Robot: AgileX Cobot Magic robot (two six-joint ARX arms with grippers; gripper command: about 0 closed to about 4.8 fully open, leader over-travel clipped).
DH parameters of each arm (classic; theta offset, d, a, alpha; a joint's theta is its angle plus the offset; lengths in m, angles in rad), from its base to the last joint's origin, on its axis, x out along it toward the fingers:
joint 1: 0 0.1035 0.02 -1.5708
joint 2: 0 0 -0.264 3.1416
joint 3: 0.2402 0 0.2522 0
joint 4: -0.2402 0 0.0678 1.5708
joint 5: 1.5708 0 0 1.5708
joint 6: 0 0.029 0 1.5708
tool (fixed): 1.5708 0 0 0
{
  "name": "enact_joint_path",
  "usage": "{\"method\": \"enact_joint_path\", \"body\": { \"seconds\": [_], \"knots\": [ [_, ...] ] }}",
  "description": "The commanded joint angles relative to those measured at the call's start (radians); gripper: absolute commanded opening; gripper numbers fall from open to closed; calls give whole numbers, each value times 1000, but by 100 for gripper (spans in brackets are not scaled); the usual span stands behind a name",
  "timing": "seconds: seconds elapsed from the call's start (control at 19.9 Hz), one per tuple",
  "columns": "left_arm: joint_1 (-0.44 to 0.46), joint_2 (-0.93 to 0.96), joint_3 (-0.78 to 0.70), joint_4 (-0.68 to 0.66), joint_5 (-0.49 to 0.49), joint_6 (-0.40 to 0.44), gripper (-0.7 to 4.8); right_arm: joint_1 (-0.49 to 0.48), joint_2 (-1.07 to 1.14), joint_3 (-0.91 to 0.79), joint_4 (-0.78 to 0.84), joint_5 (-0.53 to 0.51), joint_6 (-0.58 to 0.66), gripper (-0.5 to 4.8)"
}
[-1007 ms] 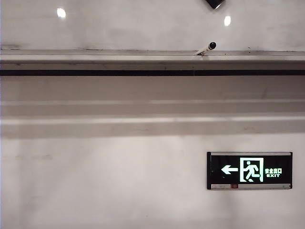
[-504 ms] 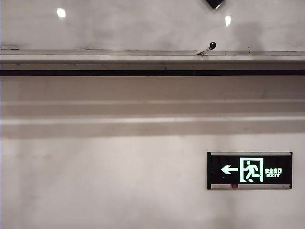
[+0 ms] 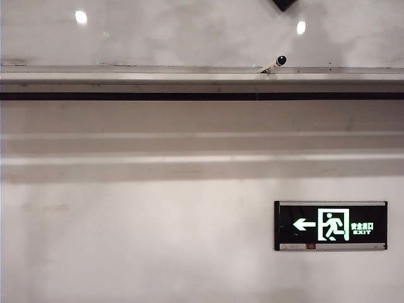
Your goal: Wipe the whiteboard clean using the black magnetic whiteboard eraser attached to the whiteboard.
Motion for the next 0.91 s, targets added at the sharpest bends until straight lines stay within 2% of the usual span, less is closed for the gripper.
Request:
{"method": "enact_joint_path", "body": {
  "seconds": [0.05, 0.2, 0.25, 0.3, 0.35, 0.4, 0.65, 0.81, 0.91],
  "knots": [
    [-59, 34, 31, -40, -106, 103, -5, 54, 66, 61, 6, 3, -90, -6],
    [-68, 56, 43, -18, -68, 104, -5, 63, 160, 119, 27, -38, -158, -4],
    [-70, 58, 44, -10, -68, 104, -5, 64, 189, 130, 47, -61, -182, 52],
    [-70, 58, 45, -2, -69, 105, -5, 65, 220, 133, 96, -77, -196, 234],
    [-70, 58, 47, 6, -69, 105, -5, 65, 242, 133, 136, -77, -196, 388],
    [-70, 58, 49, 11, -68, 105, -5, 65, 272, 134, 186, -76, -196, 479],
    [-70, 58, 53, 12, -51, 104, -5, 65, 388, 230, 188, -70, -243, 479],
    [-70, 58, 53, 13, -24, 104, -5, 65, 462, 389, 14, -26, -245, 479],
    [-70, 58, 53, 15, -24, 104, -5, 65, 504, 473, -35, -26, -275, 479]
  ]
}}
